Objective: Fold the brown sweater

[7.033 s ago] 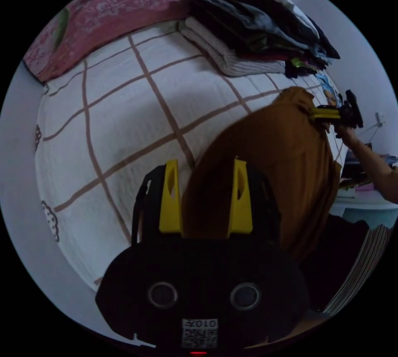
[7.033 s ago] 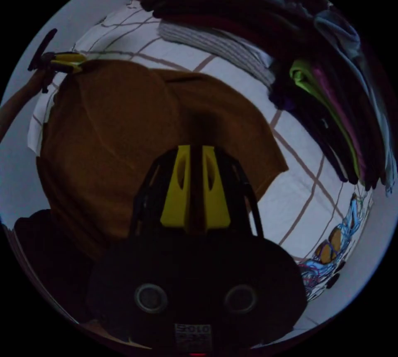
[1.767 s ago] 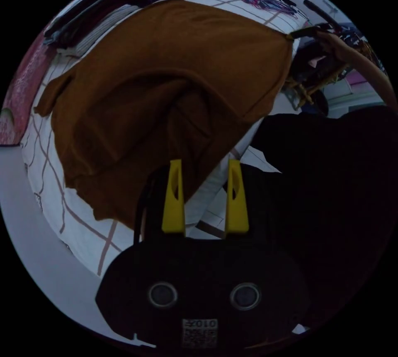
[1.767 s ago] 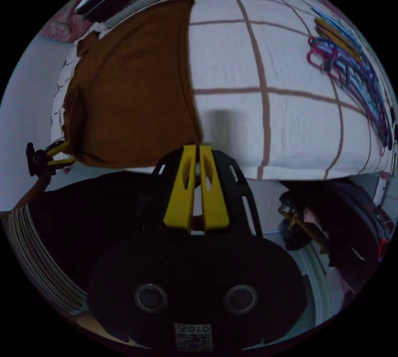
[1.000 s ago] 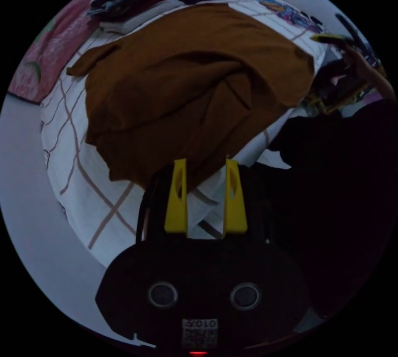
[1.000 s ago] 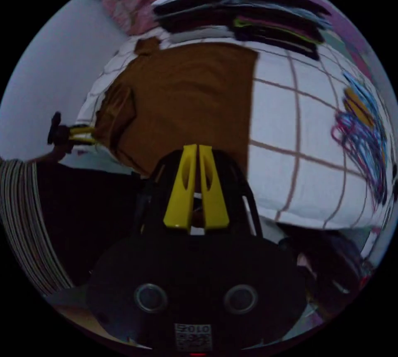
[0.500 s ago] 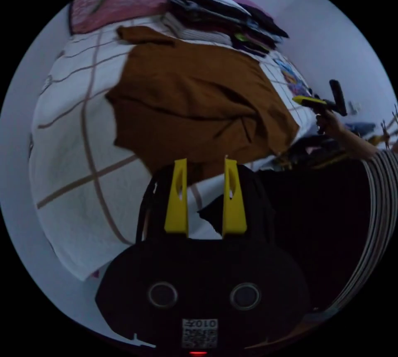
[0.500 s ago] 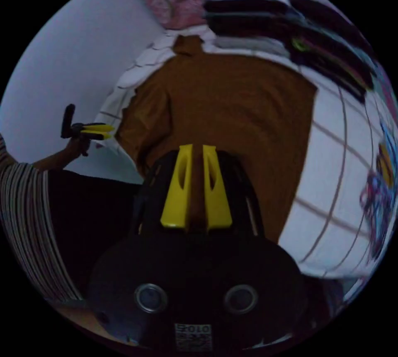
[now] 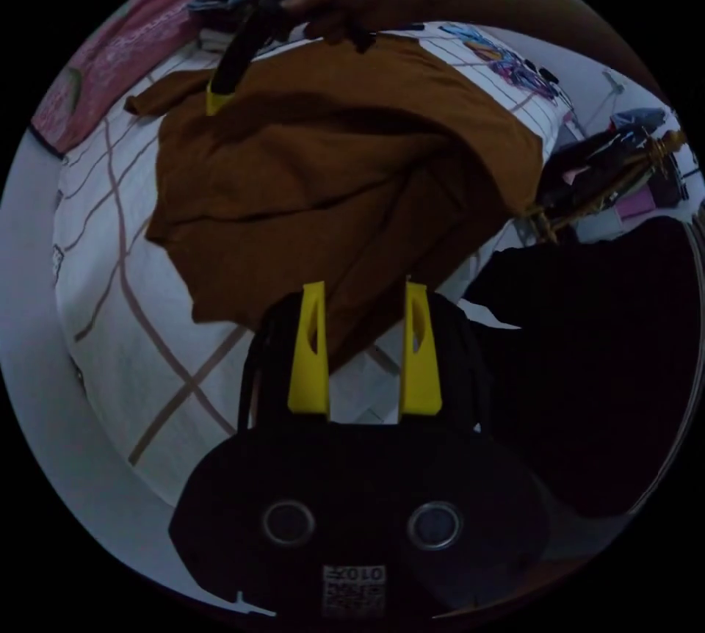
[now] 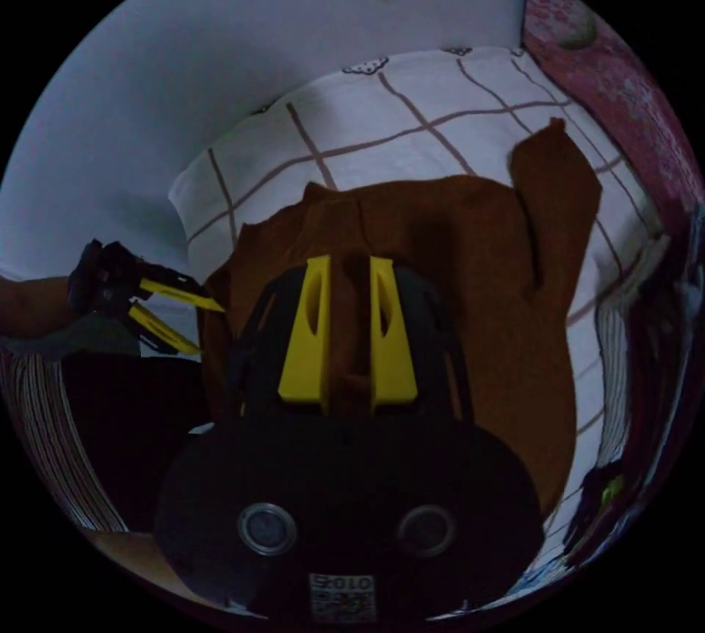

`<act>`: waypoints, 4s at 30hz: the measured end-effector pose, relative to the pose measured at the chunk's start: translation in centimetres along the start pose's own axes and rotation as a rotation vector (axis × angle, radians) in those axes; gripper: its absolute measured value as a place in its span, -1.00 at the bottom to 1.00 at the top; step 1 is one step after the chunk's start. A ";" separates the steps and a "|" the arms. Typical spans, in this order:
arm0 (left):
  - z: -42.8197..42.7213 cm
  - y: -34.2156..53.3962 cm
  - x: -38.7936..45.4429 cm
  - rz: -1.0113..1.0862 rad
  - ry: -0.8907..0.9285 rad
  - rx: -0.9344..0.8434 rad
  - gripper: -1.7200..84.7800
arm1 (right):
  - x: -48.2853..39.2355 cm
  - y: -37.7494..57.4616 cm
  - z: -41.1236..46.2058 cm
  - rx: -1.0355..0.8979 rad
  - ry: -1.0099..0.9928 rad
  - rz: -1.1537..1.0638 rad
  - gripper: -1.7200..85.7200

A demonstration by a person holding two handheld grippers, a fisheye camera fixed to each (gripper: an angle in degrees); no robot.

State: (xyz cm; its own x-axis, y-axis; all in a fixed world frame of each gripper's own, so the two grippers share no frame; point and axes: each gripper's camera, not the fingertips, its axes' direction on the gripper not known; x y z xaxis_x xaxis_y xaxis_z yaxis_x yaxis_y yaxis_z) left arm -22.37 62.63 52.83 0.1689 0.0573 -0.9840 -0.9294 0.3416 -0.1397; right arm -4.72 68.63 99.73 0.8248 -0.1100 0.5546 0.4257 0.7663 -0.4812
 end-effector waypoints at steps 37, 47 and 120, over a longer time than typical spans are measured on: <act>2.0 0.6 -8.9 -0.085 0.248 -0.084 -0.68 | 13.7 22.1 -5.0 0.134 0.132 0.939 -0.73; 2.4 1.1 -11.1 -0.119 0.337 -0.073 -0.64 | 3.8 26.5 1.2 0.164 -0.344 0.598 -0.74; 2.1 -6.1 6.0 0.022 0.037 -0.179 -0.81 | -4.7 18.7 8.9 -0.245 0.073 0.380 -0.90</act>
State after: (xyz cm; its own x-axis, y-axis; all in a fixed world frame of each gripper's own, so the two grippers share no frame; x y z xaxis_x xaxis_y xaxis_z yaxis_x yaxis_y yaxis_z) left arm -14.98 62.82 48.05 0.1388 0.0268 -0.9900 -0.9769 0.1676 -0.1324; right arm -3.96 89.09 94.22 0.9598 0.0994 0.2624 0.1556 0.5899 -0.7924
